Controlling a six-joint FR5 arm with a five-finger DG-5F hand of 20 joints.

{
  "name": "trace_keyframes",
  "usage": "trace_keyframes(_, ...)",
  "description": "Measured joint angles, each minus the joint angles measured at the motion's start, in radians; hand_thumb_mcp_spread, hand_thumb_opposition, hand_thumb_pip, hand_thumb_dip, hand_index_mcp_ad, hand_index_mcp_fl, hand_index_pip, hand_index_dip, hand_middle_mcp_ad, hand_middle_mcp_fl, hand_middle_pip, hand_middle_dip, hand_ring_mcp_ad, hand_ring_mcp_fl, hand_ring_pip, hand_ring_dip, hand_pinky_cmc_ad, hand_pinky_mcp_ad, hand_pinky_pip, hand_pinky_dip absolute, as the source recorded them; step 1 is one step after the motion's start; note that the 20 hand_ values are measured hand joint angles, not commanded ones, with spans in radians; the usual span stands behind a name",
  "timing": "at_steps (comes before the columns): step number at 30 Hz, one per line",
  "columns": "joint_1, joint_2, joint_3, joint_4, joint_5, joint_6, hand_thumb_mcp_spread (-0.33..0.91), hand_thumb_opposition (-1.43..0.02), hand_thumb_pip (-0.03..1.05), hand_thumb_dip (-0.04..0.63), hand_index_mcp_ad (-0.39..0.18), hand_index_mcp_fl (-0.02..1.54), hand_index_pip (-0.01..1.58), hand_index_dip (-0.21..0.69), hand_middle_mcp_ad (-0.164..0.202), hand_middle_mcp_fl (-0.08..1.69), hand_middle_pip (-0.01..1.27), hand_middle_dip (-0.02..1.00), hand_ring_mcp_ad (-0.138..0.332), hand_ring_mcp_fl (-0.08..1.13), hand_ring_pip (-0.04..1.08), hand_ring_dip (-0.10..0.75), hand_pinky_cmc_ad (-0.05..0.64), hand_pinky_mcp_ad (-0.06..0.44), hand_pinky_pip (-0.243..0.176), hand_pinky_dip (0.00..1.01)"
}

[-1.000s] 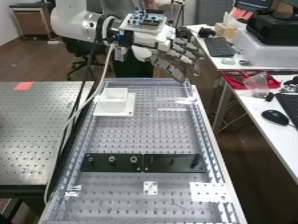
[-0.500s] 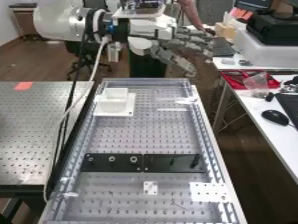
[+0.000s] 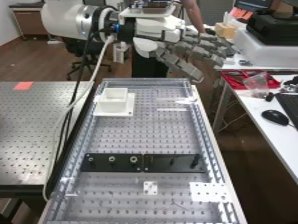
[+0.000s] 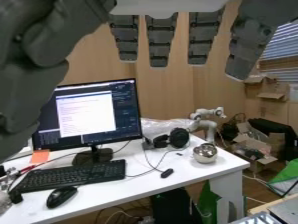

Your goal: Grab the chopstick and place it in the clear container

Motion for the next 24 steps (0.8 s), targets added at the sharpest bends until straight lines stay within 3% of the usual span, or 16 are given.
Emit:
trace_keyframes(4,-0.006,-0.003,0.004,-0.001,0.003,0.003,0.02,-0.77,0.63,0.000,-0.070,0.02,0.07,0.218,0.052,0.01,0.14,0.30,0.176,0.01,0.10,0.166,0.468,0.361,-0.124,0.21)
trace_keyframes(24,-0.012,-0.034,0.056,-0.037,-0.019,0.004,0.00,-0.82,0.65,0.002,-0.070,0.02,0.07,0.192,0.054,0.01,0.14,0.30,0.176,0.01,0.10,0.166,0.475,0.361,-0.124,0.21)
